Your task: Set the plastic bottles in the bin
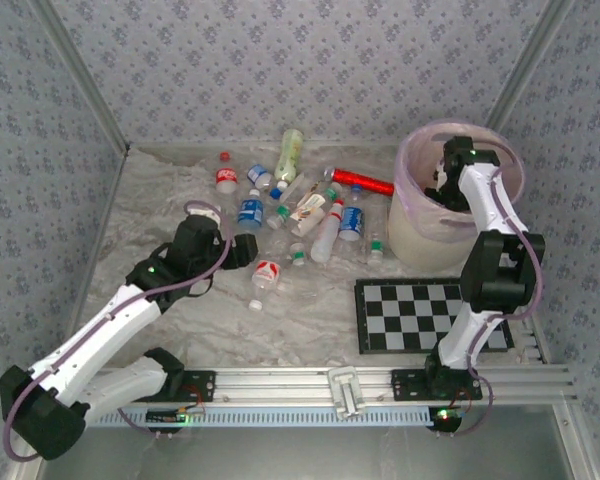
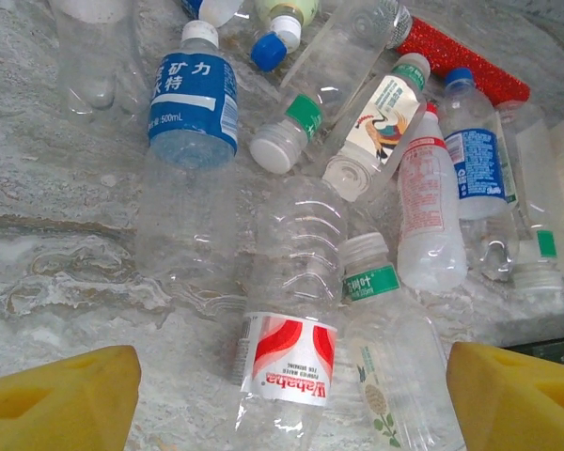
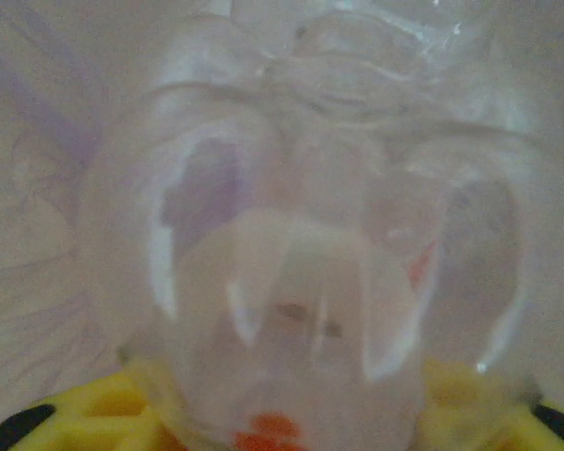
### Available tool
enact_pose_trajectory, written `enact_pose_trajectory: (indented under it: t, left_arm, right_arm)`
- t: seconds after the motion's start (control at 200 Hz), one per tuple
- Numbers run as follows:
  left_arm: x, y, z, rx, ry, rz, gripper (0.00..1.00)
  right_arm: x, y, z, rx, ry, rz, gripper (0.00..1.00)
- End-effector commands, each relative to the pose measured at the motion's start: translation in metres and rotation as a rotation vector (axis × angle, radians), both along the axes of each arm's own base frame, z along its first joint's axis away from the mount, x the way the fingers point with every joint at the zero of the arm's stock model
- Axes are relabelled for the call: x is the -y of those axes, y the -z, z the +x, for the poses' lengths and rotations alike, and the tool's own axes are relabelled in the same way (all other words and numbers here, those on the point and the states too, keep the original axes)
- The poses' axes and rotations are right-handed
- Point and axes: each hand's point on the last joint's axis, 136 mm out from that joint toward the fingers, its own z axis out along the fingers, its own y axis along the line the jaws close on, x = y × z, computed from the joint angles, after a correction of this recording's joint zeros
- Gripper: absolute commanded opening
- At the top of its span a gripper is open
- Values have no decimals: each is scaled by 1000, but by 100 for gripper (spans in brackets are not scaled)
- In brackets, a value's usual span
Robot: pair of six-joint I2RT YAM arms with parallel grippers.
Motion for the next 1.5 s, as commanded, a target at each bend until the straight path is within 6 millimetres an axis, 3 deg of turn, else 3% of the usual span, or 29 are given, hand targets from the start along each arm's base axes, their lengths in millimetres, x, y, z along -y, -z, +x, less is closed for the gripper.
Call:
enact_pose_trajectory:
  t: [0.0, 0.12, 0.19, 0.37, 0.515, 0.675, 0.805, 0.974, 1.119, 1.294, 1.494]
  left_arm:
    - [4, -4, 6, -17, 12, -80, 86]
    - [-1, 0, 13, -25, -3, -72, 89]
    - [-3, 2, 19, -28, -5, -64, 91]
    - [-8, 3, 44, -34, -5, -9, 96]
    - [-29, 8, 82, -29, -74, 61, 96]
    - [-51, 27, 136, -54, -153, 94, 90]
    - [-52, 50, 173, -100, -156, 88, 85]
    - [-47, 84, 203, -220, -152, 91, 86]
    - [-42, 111, 214, -264, -158, 83, 81]
    - [-46, 138, 212, -307, -156, 119, 75]
    - [-48, 159, 213, -325, -174, 125, 60]
  right_arm:
    - [9, -34, 2, 113, 30, -32, 63]
    - [14, -67, 1, 198, 29, -65, 79]
    - [16, -93, -3, 277, 39, -80, 100]
    - [19, -164, -20, 485, 71, -105, 100]
    - [12, -204, -41, 625, 74, -89, 100]
    - [-23, -231, -68, 781, 9, 76, 100]
    - [-63, -244, -95, 864, -79, 292, 100]
    - [-112, -255, -120, 874, -229, 570, 100]
    - [-114, -242, -135, 847, -237, 558, 100]
    - [-114, -222, -152, 814, -207, 562, 100]
    - [-118, -216, -165, 831, -201, 601, 100]
